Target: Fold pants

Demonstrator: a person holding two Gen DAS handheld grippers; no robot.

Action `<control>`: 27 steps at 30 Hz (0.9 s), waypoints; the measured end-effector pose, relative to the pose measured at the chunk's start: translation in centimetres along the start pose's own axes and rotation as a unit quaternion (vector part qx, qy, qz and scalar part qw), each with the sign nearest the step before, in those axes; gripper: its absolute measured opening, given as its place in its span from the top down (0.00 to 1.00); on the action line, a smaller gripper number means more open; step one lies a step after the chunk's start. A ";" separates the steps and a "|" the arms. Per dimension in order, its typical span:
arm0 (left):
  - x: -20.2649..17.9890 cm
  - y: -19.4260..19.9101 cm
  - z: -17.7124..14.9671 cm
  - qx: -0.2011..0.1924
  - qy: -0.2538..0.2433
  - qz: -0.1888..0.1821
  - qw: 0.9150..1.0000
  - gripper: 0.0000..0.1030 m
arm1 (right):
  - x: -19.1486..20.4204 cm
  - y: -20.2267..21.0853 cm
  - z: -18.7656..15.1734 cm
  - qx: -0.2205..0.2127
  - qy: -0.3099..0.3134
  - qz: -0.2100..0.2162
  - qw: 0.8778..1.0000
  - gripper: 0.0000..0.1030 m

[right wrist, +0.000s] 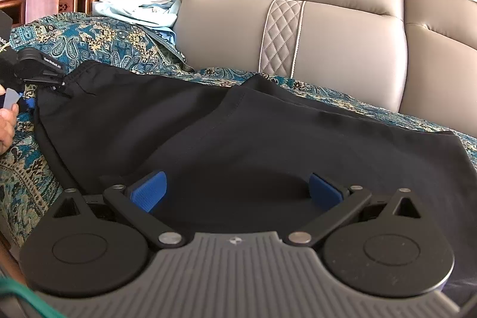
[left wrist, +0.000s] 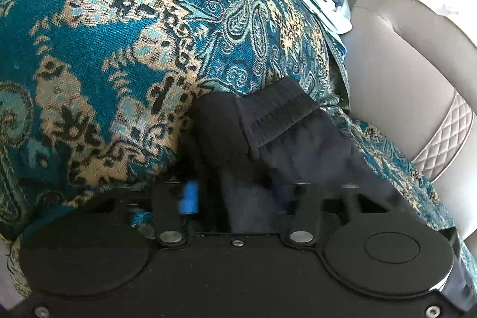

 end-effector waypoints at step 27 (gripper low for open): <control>-28.6 13.9 -11.3 -0.080 -0.324 -0.219 0.917 0.87 | -19.0 2.9 1.5 0.016 -0.202 0.064 0.977 0.00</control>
Point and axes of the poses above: each gripper's, at about its wrist camera, not at the fingertips, and y roughly against the way its jaws point, x to its left, z to its top, the point moved 9 cm from there along -y, roughly the way its jaws point
